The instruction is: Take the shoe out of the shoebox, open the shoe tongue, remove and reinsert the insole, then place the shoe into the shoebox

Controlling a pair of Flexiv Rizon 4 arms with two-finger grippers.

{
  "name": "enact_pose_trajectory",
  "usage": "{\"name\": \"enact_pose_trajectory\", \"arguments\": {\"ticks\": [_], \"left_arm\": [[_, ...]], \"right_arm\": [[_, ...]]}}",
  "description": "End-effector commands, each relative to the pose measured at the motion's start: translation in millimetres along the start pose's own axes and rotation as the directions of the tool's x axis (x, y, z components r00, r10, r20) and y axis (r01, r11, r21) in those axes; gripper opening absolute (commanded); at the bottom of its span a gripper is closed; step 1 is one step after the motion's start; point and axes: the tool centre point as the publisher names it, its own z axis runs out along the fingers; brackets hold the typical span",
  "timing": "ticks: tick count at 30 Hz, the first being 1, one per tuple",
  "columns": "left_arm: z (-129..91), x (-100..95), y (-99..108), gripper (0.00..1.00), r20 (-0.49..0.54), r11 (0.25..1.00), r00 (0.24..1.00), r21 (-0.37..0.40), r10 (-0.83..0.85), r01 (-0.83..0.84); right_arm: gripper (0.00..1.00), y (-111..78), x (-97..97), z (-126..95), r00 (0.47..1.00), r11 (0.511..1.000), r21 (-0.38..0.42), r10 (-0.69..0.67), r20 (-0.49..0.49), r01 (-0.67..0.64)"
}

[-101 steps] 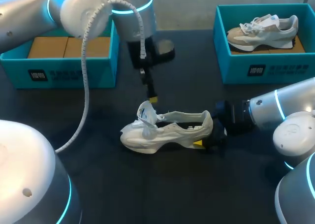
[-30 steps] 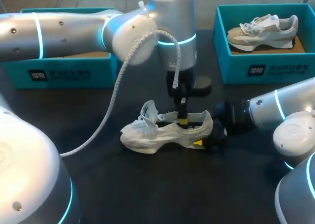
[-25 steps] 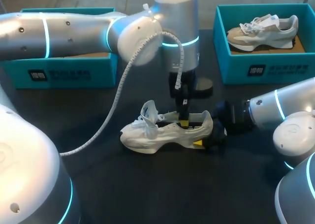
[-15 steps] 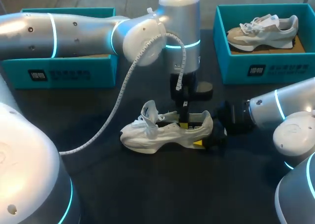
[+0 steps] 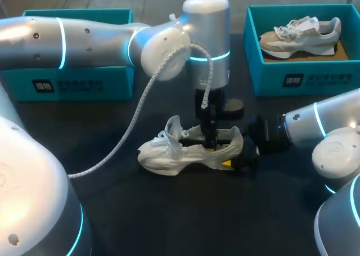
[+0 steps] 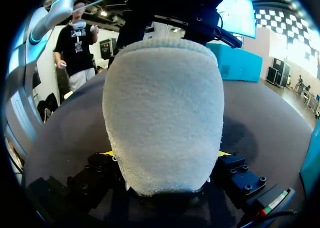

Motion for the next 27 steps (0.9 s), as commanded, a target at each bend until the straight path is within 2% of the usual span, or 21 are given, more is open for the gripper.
{"name": "enact_pose_trajectory", "arguments": {"ticks": [1, 14, 15, 17, 20, 27], "left_arm": [[7, 0.8, 0, 0.42, 0.007, 1.000, 1.000, 0.003, 0.008, -0.008], [26, -6.0, 2, 0.40, 0.101, 1.000, 0.995, 0.014, 0.024, -0.026], [28, -7.2, 3, 0.37, 0.104, 1.000, 0.994, 0.013, 0.022, -0.024], [33, -10.2, 4, 0.17, 0.104, 1.000, 0.994, 0.005, 0.018, -0.018], [36, -12.6, 5, 0.00, 0.120, 1.000, 0.993, -0.008, 0.015, -0.014], [37, -18.3, 10, 0.00, 0.137, 1.000, 0.990, -0.024, 0.016, -0.013]], "right_arm": [[0.00, -4.6, -3.0, 3, 1.000, 1.000, 0.003, 0.001, 0.002, -0.001], [0.00, -4.6, -3.0, 3, 1.000, 1.000, 0.003, 0.001, 0.002, -0.001], [0.00, -4.6, -3.0, 3, 1.000, 1.000, 0.003, 0.001, 0.002, -0.001], [0.00, -4.6, -3.0, 3, 1.000, 1.000, 0.003, 0.001, 0.002, -0.001], [0.00, -4.6, -3.0, 3, 1.000, 1.000, 0.003, 0.001, 0.002, -0.001], [0.00, -4.6, -3.0, 3, 1.000, 1.000, 0.003, 0.001, 0.002, -0.001]]}}
